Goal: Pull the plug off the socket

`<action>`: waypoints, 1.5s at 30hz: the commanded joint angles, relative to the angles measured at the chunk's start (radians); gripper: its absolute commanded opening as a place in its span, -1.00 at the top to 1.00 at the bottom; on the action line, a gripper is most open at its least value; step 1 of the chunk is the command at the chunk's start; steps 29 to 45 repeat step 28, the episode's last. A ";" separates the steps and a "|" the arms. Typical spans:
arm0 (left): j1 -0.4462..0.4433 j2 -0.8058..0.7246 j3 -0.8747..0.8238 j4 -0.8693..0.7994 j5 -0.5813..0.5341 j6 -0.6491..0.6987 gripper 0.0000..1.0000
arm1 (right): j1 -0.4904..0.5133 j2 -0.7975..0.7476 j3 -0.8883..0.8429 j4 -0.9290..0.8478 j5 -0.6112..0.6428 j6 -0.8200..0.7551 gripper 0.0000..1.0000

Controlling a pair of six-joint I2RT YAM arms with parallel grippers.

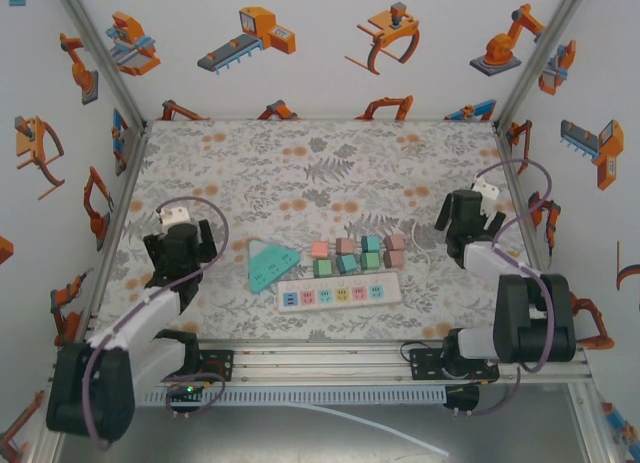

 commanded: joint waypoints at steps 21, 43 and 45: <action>0.152 0.476 0.120 0.538 0.384 0.090 -0.94 | -0.031 0.149 -0.162 0.636 -0.292 -0.188 -0.99; 0.153 0.477 0.120 0.540 0.383 0.090 -0.94 | -0.032 0.146 -0.174 0.652 -0.264 -0.179 -0.99; 0.153 0.477 0.120 0.540 0.383 0.090 -0.94 | -0.032 0.146 -0.174 0.652 -0.264 -0.179 -0.99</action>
